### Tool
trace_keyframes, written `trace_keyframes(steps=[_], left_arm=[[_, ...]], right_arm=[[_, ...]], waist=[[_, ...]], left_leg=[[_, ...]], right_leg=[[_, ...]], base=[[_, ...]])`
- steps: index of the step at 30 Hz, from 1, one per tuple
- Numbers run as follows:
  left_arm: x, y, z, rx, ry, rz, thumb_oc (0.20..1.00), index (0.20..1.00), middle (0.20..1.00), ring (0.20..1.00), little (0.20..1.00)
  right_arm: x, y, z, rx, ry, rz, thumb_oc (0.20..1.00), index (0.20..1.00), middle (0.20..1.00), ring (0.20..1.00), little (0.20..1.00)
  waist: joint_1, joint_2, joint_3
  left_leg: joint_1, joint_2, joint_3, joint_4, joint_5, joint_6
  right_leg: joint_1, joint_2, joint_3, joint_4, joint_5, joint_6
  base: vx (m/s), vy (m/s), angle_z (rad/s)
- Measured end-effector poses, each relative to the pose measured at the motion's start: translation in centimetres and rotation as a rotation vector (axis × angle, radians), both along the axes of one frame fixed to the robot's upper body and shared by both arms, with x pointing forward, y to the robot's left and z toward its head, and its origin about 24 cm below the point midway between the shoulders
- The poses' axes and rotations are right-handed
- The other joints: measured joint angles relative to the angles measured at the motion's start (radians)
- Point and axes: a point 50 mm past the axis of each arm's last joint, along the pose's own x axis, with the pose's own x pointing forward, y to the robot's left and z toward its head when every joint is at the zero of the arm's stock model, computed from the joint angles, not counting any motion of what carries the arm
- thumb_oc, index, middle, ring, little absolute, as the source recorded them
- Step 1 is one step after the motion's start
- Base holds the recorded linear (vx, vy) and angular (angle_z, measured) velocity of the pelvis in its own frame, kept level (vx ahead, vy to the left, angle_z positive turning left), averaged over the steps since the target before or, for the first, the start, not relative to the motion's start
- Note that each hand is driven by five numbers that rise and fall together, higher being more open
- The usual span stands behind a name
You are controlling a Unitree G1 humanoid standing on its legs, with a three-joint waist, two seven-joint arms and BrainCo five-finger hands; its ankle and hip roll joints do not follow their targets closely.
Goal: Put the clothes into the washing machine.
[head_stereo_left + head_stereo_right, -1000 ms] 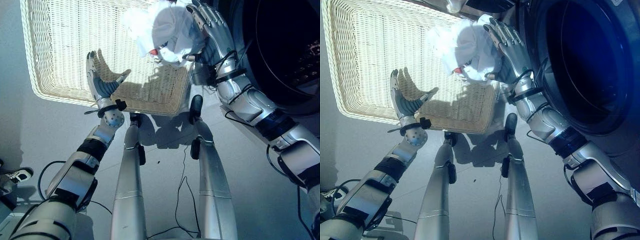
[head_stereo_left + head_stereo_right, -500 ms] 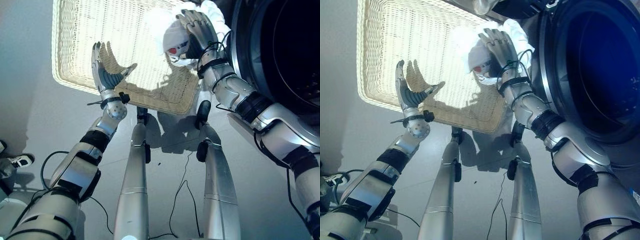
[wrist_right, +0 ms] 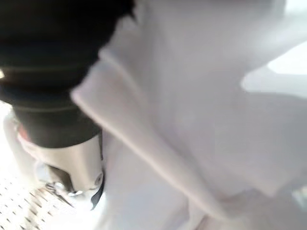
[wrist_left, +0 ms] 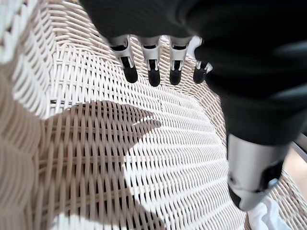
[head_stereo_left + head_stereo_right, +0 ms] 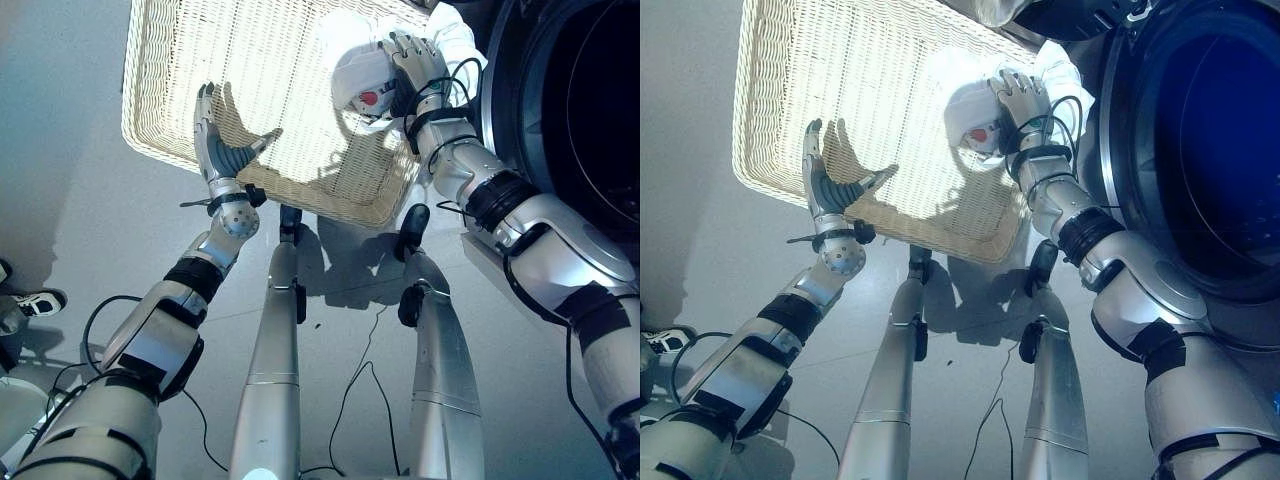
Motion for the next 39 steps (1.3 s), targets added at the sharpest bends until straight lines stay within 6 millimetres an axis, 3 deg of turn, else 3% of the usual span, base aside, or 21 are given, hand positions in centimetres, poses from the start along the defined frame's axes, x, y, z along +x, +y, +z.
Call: trace_keyframes(steps=[10,11,12,13,21,24,25,26,29,33,39], left_arm=[[0.0,-0.1,0.1,0.001,-0.002,-0.002,1.0,1.0,1.0,1.0,1.0],[0.0,-0.1,0.1,0.0,-0.003,-0.002,1.0,1.0,1.0,1.0,1.0],[0.0,-0.1,0.1,0.0,-0.003,-0.002,1.0,1.0,1.0,1.0,1.0],[0.0,-0.1,0.1,0.0,-0.003,-0.002,1.0,1.0,1.0,1.0,1.0],[0.0,-0.3,0.1,0.003,-0.009,-0.003,1.0,1.0,1.0,1.0,1.0],[0.0,-0.4,0.0,-0.002,-0.012,-0.002,1.0,1.0,1.0,1.0,1.0],[0.0,-0.5,0.1,-0.003,-0.013,-0.002,1.0,1.0,1.0,1.0,1.0],[0.0,-0.5,0.0,-0.004,-0.013,-0.002,1.0,1.0,1.0,1.0,1.0],[0.0,-0.4,-0.1,-0.007,-0.01,0.0,1.0,1.0,1.0,1.0,1.0],[-0.1,-0.2,-0.2,-0.019,-0.011,0.004,1.0,1.0,1.0,1.0,1.0],[-0.4,0.4,-0.9,-0.046,-0.006,0.024,1.0,1.0,1.0,1.0,1.0]], right_arm=[[0.2,0.1,0.4,-0.261,0.013,-0.113,1.0,1.0,1.0,1.0,1.0],[0.2,0.1,0.4,-0.288,0.008,-0.124,0.555,0.555,0.555,0.555,0.555],[0.2,0.1,0.3,-0.317,0.004,-0.137,0.282,0.282,0.282,0.282,0.282],[0.2,0.0,0.3,-0.335,-0.001,-0.145,0.2,0.2,0.2,0.2,0.2],[0.2,-0.4,0.7,-0.367,-0.051,-0.172,0.2,0.2,0.2,0.2,0.2],[0.3,-1.0,0.5,-0.241,-0.046,-0.138,0.2,0.2,0.2,0.2,0.2],[0.4,-1.2,0.4,-0.141,-0.028,-0.109,0.2,0.2,0.2,0.2,0.2],[0.5,-1.7,0.2,0.088,0.01,-0.048,0.2,0.2,0.2,0.2,0.2],[0.6,-2.8,-0.2,0.448,0.066,0.058,0.2,0.2,0.2,0.2,0.2],[0.5,-3.0,-0.4,0.705,0.088,0.186,0.2,0.2,0.2,0.2,0.2],[-0.9,-2.6,-1.1,1.176,0.145,0.572,0.2,0.2,0.2,0.2,0.2]], waist=[[0.0,0.002,-0.001],[0.0,0.002,-0.001],[0.0,0.003,-0.001],[0.0,0.003,-0.001],[-0.001,0.018,-0.01],[-0.002,0.018,-0.01],[-0.002,0.018,-0.01],[-0.003,0.018,-0.01],[-0.005,0.018,-0.01],[-0.007,0.018,-0.01],[-0.032,0.018,-0.01]], left_leg=[[-0.001,0.0,-0.003,0.0,0.002,0.0],[-0.001,0.0,-0.003,0.0,0.002,0.0],[-0.001,-0.001,-0.003,0.0,0.002,0.0],[-0.001,-0.001,-0.003,0.0,0.002,0.0],[-0.013,-0.007,-0.012,0.0,0.005,0.002],[-0.014,-0.008,-0.013,0.0,0.005,0.002],[-0.014,-0.008,-0.013,0.0,0.005,0.002],[-0.015,-0.008,-0.013,0.0,0.005,0.002],[-0.015,-0.008,-0.012,0.001,0.005,0.002],[-0.017,-0.009,-0.009,0.001,0.004,0.001],[-0.029,-0.009,0.0,0.003,0.003,0.003]], right_leg=[[0.0,-0.001,-0.003,0.001,0.0,0.0],[0.0,-0.001,-0.003,0.001,0.0,0.0],[0.0,-0.001,-0.003,0.001,0.0,0.0],[0.0,-0.001,-0.003,0.001,0.0,0.0],[-0.006,-0.006,-0.008,0.0,-0.001,0.002],[-0.007,-0.007,-0.008,0.0,-0.002,0.003],[-0.008,-0.007,-0.008,0.0,-0.002,0.003],[-0.008,-0.007,-0.008,0.001,-0.002,0.003],[-0.009,-0.007,-0.008,0.001,-0.002,0.003],[-0.013,-0.008,-0.006,0.001,-0.002,0.002],[-0.026,-0.007,0.002,-0.002,-0.001,0.003]], base=[[0.0,0.0,0.0],[0.0,0.0,0.0],[0.0,0.0,0.0],[0.0,0.0,0.0],[0.0,0.005,0.02],[0.0,0.0,0.0],[0.0,0.0,0.0],[0.0,0.0,0.0],[0.0,0.0,0.0],[0.0,0.042,-0.01],[0.0,0.005,0.0]])
